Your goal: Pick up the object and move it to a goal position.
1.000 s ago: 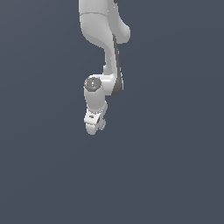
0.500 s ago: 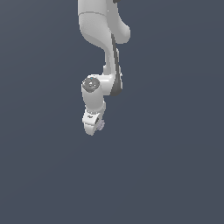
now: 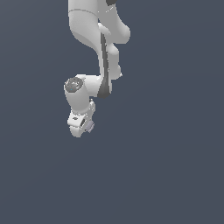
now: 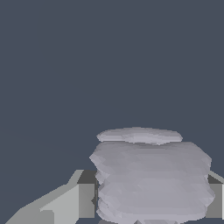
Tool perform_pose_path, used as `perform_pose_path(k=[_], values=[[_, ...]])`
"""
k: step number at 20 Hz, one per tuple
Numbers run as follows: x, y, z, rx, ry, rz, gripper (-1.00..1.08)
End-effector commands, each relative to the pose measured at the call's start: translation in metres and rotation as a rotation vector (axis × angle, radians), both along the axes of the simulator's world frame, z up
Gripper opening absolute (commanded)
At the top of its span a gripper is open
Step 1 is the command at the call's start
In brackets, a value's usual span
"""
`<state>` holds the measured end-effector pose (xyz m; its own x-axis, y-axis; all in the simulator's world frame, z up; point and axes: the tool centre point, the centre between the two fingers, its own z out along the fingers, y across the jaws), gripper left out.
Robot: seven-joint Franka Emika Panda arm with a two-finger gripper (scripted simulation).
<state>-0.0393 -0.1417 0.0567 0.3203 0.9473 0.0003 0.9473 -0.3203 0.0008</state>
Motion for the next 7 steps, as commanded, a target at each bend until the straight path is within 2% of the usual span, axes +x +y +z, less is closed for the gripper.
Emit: perform_pose_path(k=[1, 7], values=[[0.004, -0.012, 0.003, 0.000, 0.001, 0.001, -1.00], [0.008, -0.023, 0.005, 0.000, 0.001, 0.001, -1.00]])
